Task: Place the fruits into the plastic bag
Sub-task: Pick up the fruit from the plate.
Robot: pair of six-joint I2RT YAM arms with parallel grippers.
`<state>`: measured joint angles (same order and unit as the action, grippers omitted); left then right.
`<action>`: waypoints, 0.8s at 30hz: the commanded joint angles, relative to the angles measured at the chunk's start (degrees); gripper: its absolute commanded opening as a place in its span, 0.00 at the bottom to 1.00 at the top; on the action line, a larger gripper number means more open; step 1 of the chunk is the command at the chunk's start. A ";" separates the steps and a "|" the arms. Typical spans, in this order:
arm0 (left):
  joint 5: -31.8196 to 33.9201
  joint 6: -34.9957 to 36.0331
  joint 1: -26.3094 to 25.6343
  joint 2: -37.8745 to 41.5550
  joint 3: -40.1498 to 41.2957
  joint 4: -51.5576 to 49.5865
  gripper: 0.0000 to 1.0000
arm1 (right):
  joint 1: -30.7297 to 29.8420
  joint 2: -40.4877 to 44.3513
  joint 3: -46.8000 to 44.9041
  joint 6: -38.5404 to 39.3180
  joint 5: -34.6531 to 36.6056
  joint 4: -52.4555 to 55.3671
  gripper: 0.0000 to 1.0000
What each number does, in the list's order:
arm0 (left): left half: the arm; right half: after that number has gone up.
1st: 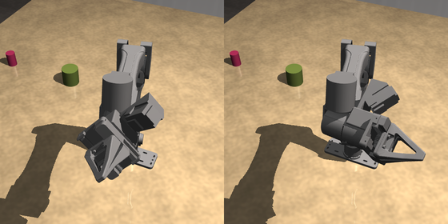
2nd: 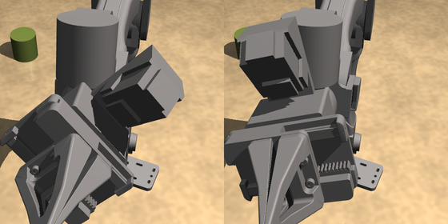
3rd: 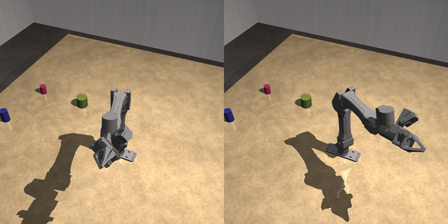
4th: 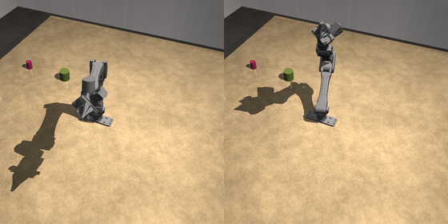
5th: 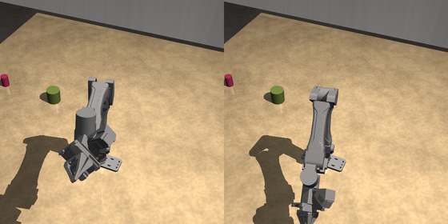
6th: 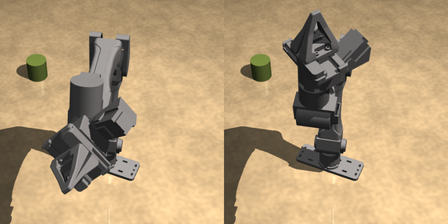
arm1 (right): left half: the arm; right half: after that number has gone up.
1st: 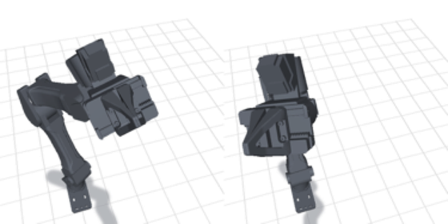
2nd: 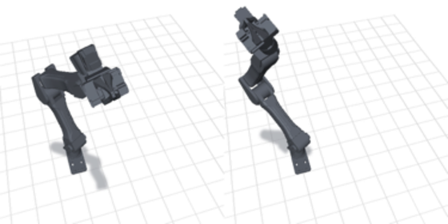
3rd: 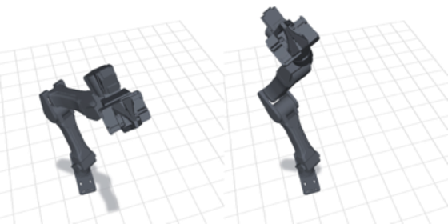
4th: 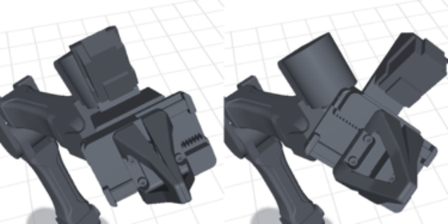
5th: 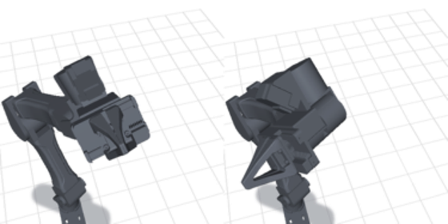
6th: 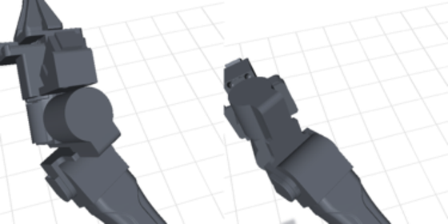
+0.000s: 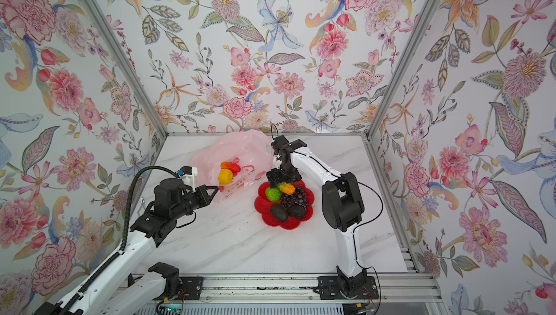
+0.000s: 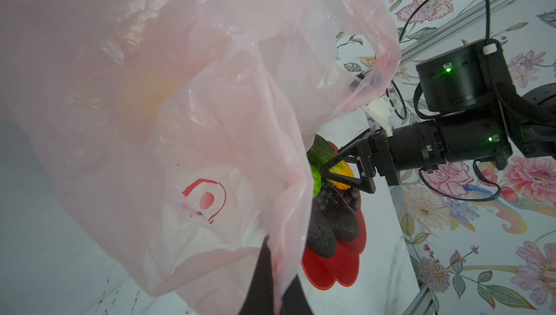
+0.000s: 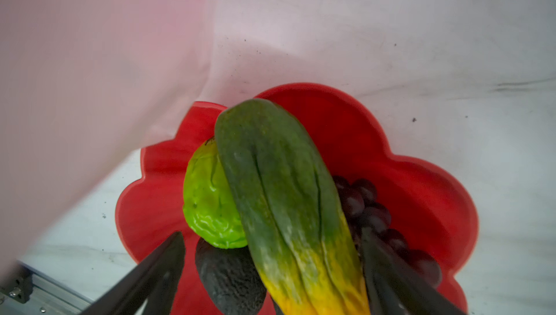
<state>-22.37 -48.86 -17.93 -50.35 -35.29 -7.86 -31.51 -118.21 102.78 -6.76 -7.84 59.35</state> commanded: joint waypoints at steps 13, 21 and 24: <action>-0.75 0.34 0.82 1.79 0.29 -1.11 0.00 | -0.14 -3.69 3.60 2.55 1.45 2.00 0.45; -1.01 0.03 0.90 1.01 0.06 -0.07 0.00 | 0.12 -0.65 2.03 2.08 1.68 2.01 0.24; -1.10 0.09 0.89 0.68 -0.22 0.12 0.00 | 0.86 2.06 0.36 0.70 0.24 1.91 0.24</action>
<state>-22.35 -48.86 -17.63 -49.45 -35.29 -7.86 -31.33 -120.66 104.51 -4.75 -6.66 59.70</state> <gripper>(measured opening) 0.046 0.352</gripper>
